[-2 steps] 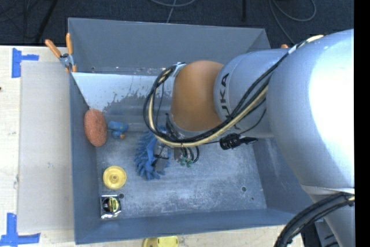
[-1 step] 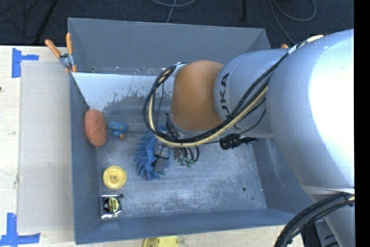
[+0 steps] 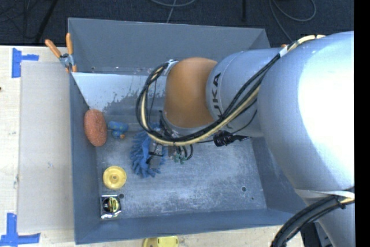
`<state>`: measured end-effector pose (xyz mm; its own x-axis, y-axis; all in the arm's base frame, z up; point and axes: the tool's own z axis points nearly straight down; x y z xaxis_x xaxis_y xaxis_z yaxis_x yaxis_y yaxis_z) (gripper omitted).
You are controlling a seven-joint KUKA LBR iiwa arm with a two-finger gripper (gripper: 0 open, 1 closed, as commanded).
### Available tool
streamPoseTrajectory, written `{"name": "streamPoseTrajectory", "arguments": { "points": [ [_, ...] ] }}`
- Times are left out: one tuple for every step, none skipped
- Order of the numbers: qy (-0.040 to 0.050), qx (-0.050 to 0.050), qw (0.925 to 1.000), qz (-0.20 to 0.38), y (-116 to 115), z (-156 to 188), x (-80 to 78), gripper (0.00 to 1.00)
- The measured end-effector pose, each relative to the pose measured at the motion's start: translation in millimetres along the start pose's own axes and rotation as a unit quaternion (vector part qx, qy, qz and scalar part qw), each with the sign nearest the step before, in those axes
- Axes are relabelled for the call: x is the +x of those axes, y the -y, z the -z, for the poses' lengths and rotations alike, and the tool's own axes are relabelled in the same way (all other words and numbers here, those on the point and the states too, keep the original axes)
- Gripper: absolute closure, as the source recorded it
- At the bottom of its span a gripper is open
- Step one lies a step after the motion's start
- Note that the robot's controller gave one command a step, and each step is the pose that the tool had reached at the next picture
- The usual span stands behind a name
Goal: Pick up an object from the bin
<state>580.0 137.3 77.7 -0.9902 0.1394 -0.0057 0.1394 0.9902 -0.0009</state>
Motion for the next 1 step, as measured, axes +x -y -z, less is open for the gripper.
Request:
{"name": "streamPoseTrajectory", "arguments": {
  "points": [
    [-0.0008,-0.001,0.9999,0.017,34.0,146.3,-7.6,1.0]
  ]
}}
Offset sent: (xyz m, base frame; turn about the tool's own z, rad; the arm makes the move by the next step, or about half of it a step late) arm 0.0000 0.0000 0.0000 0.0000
